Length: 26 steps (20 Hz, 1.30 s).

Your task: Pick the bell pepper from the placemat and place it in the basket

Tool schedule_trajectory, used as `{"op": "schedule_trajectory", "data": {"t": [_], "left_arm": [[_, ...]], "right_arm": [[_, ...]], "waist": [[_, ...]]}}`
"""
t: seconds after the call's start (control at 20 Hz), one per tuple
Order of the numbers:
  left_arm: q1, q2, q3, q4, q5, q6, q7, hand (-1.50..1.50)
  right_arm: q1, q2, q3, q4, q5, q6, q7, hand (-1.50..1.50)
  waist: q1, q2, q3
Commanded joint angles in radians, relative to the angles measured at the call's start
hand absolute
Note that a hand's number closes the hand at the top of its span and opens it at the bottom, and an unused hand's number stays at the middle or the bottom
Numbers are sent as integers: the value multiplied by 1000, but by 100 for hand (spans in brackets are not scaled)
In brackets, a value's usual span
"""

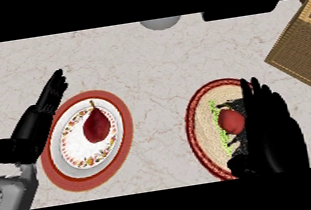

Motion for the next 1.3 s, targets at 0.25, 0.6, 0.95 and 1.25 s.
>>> {"op": "schedule_trajectory", "data": {"t": [0.25,0.6,0.95,1.25], "left_arm": [[33,-30,94,-6,-30,-97,-12,0],[23,-106,96,-12,-114,-99,10,0],[24,-154,118,-30,-148,-123,42,0],[50,-141,170,-66,-157,-172,49,0]], "right_arm": [[27,-9,-67,166,20,-195,-91,-150],[45,-27,-80,120,-19,-210,-164,-150],[-36,26,2,138,16,-128,3,-150],[-10,25,-15,244,34,-181,-33,-150]], "waist": [[2,0,0],[0,0,0],[1,0,0],[3,0,0]]}}
